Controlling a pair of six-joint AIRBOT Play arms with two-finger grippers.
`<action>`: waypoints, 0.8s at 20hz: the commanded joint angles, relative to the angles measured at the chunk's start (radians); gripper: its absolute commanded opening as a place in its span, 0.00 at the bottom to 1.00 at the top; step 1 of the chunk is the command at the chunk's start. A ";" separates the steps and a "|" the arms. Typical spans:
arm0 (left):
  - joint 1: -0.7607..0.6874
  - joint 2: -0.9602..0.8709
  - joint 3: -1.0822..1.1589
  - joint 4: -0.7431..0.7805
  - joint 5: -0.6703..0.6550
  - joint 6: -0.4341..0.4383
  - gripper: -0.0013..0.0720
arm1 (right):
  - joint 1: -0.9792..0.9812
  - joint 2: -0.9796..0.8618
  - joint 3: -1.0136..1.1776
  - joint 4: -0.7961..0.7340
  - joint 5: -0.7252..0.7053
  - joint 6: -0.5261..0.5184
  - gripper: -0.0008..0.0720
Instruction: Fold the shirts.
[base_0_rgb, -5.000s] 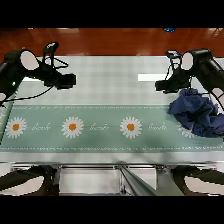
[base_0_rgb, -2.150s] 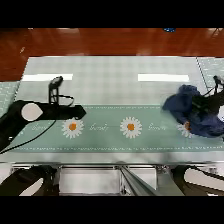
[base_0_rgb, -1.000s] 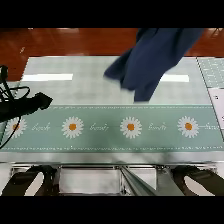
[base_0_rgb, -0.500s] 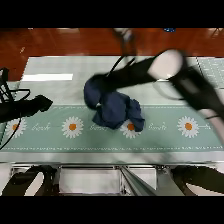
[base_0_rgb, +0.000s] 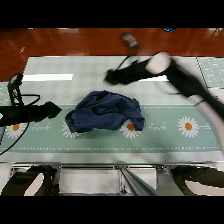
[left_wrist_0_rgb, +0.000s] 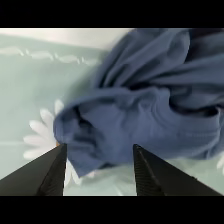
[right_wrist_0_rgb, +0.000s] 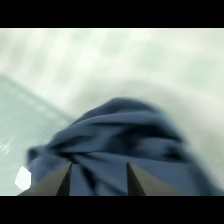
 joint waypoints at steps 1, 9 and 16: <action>-0.006 -0.006 -0.047 -0.088 -0.105 0.059 0.71 | -0.331 0.160 -0.060 -0.154 0.193 0.005 0.57; -0.006 -0.137 -0.277 -0.303 0.200 0.113 0.71 | -0.738 0.456 -0.779 0.050 0.120 -0.163 0.57; -0.006 -0.478 -0.246 -0.718 0.245 0.464 0.70 | -0.676 0.453 -0.857 0.084 0.100 -0.188 0.57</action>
